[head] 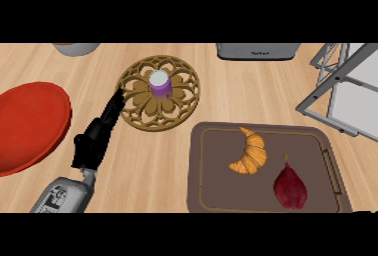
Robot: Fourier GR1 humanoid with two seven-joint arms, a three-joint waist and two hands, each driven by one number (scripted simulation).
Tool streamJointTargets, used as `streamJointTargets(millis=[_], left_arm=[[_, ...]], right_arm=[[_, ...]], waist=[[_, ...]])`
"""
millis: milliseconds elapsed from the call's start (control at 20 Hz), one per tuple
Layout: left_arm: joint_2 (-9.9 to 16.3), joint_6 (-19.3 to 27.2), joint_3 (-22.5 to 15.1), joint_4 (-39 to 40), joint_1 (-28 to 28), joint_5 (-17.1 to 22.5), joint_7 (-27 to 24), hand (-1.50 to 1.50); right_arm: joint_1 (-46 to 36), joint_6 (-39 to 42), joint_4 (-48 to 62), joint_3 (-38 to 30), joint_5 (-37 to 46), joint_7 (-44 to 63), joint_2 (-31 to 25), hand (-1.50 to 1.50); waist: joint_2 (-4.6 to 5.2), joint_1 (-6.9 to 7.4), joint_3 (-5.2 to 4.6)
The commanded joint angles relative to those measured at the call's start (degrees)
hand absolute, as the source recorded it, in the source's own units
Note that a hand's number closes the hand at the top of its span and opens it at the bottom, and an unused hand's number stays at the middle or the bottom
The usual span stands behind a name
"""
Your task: Pick the pear from the tray and place it in the tiered shelf
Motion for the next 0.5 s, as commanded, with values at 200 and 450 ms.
streamJointTargets(millis=[200,450], left_arm=[[-1.7,-2.2,2.0,1.2,0.1,-2.1,-0.5,0.00],[-2.9,-3.5,3.7,1.0,0.8,-3.5,-0.5,0.00]], right_arm=[[-1.5,1.3,-9.9,3.8,6.5,14.5,3.2,-1.50],[-11.5,1.1,-7.4,5.9,11.1,21.0,7.0,-1.50]], waist=[[-0.15,-0.50,0.10],[-0.09,-0.14,0.10]])
